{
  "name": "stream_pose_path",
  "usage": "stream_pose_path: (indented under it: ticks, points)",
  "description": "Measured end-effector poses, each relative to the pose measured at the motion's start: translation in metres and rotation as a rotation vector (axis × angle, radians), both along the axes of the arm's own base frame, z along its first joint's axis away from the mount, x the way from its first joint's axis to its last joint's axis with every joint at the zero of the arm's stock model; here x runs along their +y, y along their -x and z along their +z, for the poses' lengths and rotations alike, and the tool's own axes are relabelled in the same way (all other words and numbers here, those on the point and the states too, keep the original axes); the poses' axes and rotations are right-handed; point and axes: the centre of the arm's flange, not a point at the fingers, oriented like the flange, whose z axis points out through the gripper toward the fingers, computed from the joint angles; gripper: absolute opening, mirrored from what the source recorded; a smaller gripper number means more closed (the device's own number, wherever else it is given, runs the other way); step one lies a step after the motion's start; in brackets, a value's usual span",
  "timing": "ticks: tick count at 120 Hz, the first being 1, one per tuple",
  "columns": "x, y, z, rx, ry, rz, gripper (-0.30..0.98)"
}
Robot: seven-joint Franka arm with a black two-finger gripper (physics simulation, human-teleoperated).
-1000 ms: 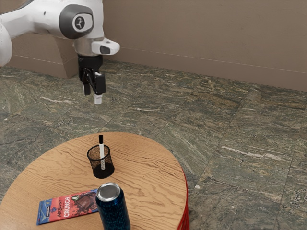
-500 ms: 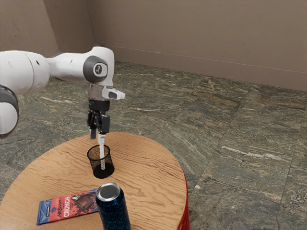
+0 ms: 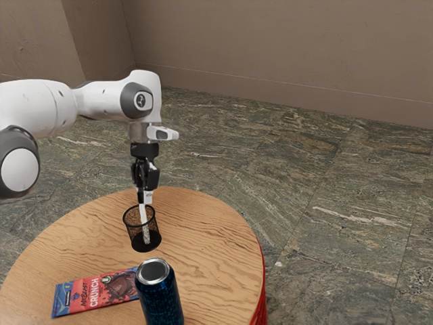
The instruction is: Take the marker out of the pen holder and place it to the left of the pen holder.
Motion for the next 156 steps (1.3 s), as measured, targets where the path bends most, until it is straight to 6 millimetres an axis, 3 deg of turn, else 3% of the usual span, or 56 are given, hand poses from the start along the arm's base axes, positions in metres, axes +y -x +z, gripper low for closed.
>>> stream_pose_path:
  ticks: [42,72,100,120,142,149,156]
  points:
    - [0.014,0.008,0.006,0.025,0.051,0.040,0.08]
    - [0.011,0.021,0.012,0.110,0.058,0.047,0.08]
    - [0.003,0.026,0.013,0.159,0.037,0.054,-0.04]
    - [0.001,0.039,0.067,0.106,-0.007,0.066,-0.08]
    - [-0.001,0.075,0.174,-0.022,-0.081,0.083,-0.10]
    - [0.007,0.085,0.188,-0.027,-0.101,0.102,-0.10]
    - [0.017,0.092,0.187,-0.006,-0.121,0.118,-0.10]
